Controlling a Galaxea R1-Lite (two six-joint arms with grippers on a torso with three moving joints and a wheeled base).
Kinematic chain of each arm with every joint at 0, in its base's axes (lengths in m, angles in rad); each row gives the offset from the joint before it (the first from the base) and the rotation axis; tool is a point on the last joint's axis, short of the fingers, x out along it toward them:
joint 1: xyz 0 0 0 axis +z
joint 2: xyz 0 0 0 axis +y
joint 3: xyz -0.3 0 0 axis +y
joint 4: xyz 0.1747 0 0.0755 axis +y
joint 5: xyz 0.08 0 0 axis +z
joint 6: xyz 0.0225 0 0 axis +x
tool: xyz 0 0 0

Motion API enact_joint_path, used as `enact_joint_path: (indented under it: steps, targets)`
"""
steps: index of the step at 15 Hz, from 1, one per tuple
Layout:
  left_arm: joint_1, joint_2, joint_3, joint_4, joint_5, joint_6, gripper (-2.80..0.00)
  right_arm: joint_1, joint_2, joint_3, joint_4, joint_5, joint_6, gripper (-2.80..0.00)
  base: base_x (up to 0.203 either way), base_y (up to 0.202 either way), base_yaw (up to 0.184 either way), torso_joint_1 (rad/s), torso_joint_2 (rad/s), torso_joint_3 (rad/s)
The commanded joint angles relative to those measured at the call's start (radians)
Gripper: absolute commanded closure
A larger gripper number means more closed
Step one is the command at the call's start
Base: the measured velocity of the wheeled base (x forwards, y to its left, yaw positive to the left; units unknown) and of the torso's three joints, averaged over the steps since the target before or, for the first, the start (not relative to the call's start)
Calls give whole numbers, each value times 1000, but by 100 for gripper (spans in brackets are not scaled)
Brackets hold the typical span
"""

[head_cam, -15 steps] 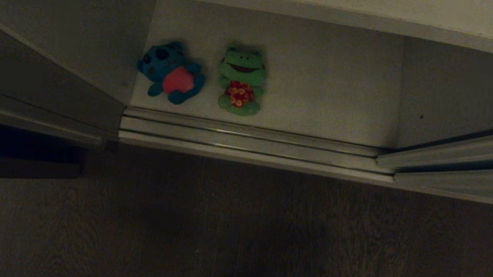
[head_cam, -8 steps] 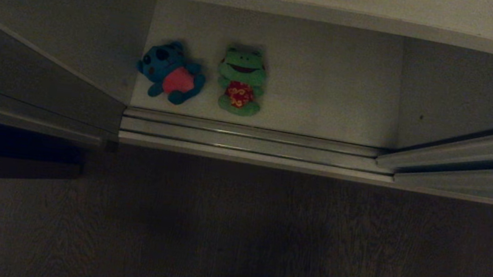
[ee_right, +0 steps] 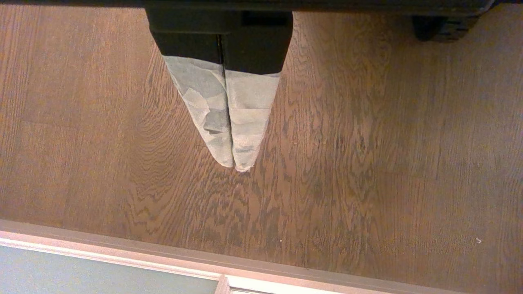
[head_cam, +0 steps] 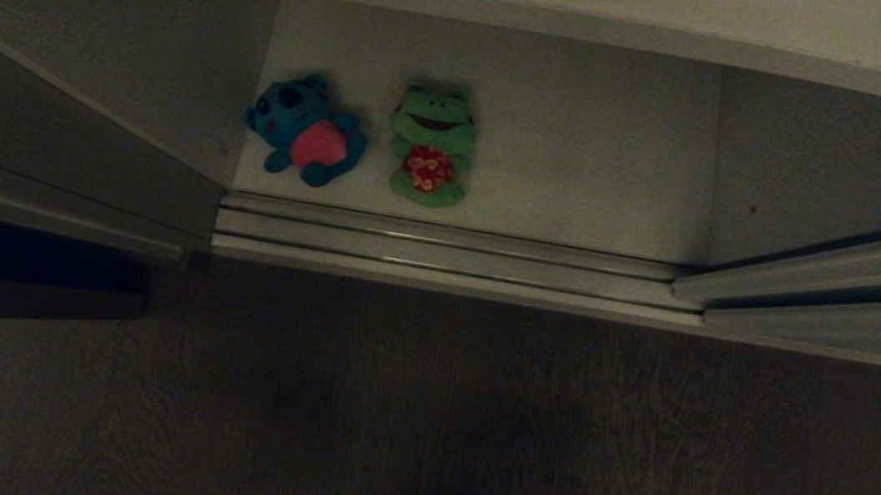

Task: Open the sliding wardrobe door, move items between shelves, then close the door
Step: Place the pink doll on the lower shelf

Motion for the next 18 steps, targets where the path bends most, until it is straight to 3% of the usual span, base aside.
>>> enact_joint_path:
  steps: [1, 3, 7, 8, 10, 11, 18]
  targets:
    - [0, 4, 6, -11, 8, 2, 0, 0, -2, 0, -1, 1, 0, 0, 0, 0, 0, 0, 0, 0]
    - [0, 4, 14, -30, 28, -30, 0, 0, -2, 0, 0, 1, -1, 0, 0, 0, 0, 0, 0, 0]
    - [0, 6, 25, -59, 33, -30, 0, 0, -2, 0, 0, 1, 0, 0, 0, 0, 0, 0, 0, 0]
    - [0, 7, 23, -59, 33, -17, 0, 0, -2, 0, 0, 1, 0, 0, 0, 0, 0, 0, 0, 0]
    - [0, 5, 38, -48, 47, 85, 0, 0, -2, 0, -1, 1, -1, 0, 0, 0, 0, 0, 0, 0]
    - [0, 4, 44, -43, 56, 90, 0, 0, -2, 0, -1, 1, -1, 0, 0, 0, 0, 0, 0, 0]
    - [0, 4, 43, -29, 59, 39, 0, 0, -2, 0, 0, 1, -1, 0, 0, 0, 0, 0, 0, 8]
